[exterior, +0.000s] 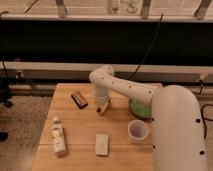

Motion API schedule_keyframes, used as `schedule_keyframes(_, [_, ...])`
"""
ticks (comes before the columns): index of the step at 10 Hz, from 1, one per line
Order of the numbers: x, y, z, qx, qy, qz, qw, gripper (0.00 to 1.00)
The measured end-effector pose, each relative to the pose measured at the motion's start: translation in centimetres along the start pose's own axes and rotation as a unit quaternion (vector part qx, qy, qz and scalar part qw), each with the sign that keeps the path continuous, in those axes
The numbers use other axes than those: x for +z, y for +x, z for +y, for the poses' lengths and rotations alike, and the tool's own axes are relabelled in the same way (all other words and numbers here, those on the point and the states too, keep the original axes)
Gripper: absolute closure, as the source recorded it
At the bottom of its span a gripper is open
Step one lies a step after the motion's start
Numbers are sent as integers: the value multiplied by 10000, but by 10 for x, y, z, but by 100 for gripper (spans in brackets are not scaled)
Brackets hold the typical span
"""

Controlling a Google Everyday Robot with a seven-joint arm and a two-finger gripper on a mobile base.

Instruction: Drag the pepper across the table

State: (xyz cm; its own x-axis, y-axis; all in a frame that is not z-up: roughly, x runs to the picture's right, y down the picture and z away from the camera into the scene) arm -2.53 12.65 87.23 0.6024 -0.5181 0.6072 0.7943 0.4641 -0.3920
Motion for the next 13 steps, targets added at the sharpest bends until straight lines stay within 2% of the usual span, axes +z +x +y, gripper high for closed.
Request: schedule_keyframes(13, [-3,-20,10,-361,-78,-33,9993,100])
